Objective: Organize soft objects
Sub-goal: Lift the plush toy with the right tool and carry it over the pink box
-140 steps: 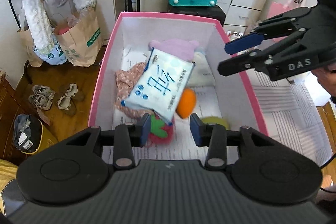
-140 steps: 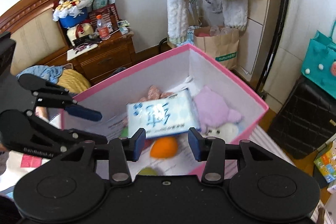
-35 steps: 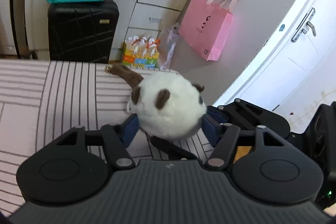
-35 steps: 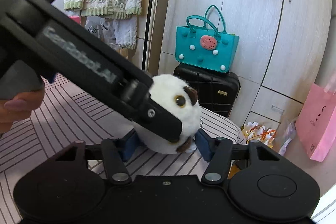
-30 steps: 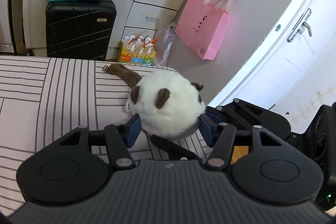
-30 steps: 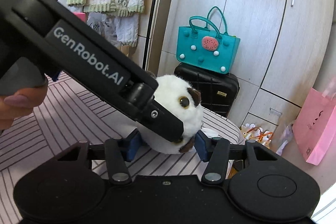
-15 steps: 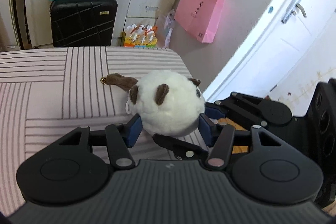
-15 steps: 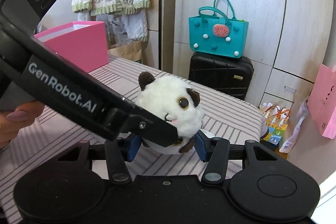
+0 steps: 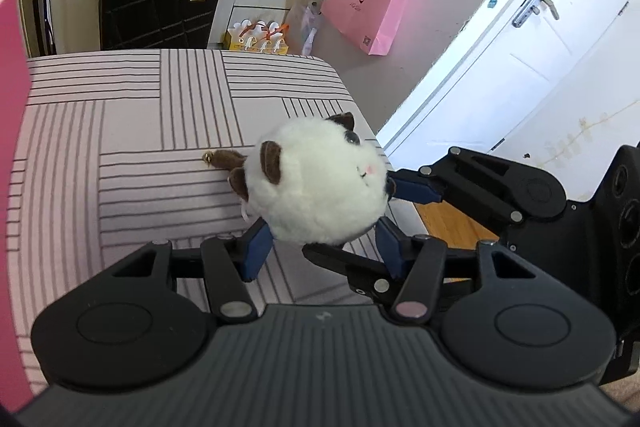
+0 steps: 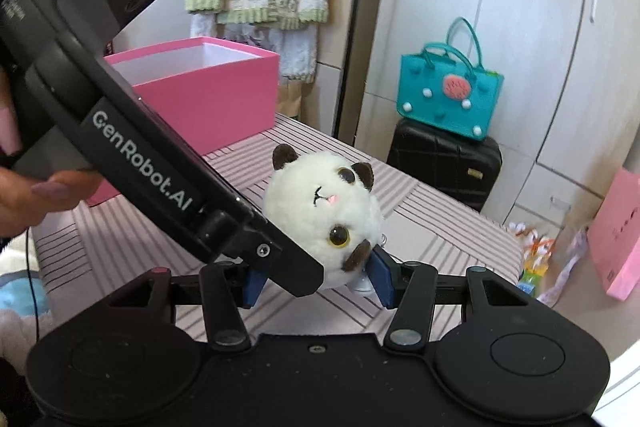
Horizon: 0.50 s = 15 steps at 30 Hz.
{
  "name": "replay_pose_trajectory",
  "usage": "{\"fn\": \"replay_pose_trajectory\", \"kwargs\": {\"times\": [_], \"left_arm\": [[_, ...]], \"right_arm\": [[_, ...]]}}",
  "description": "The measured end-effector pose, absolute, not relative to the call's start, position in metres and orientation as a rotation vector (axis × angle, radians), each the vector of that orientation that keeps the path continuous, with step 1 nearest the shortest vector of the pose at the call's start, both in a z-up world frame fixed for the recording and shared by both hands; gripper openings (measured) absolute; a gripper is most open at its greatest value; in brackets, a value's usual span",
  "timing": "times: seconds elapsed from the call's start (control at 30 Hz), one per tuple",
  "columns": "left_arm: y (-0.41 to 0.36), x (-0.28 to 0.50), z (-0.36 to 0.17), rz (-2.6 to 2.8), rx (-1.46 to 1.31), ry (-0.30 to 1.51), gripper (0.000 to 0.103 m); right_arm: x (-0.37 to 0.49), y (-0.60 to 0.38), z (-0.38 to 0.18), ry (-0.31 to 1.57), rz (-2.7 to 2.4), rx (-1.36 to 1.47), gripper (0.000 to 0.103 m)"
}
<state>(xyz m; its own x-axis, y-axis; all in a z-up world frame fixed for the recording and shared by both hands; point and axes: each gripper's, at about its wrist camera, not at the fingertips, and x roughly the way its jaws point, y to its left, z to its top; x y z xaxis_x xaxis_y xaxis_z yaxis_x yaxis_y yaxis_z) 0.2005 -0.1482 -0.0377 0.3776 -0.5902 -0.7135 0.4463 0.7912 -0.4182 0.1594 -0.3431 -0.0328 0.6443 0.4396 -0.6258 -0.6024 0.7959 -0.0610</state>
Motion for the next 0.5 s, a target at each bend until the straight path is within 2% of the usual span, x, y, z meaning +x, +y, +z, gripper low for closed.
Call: {"fn": "replay_pose_trajectory", "kwargs": {"times": [0.5], "left_arm": [[-0.092,0.139,0.000,-0.679,-0.110,0.933,0.055]], "right_arm": [[0.107,-0.286,0.017,0.574,0.716,-0.431,0.059]]}}
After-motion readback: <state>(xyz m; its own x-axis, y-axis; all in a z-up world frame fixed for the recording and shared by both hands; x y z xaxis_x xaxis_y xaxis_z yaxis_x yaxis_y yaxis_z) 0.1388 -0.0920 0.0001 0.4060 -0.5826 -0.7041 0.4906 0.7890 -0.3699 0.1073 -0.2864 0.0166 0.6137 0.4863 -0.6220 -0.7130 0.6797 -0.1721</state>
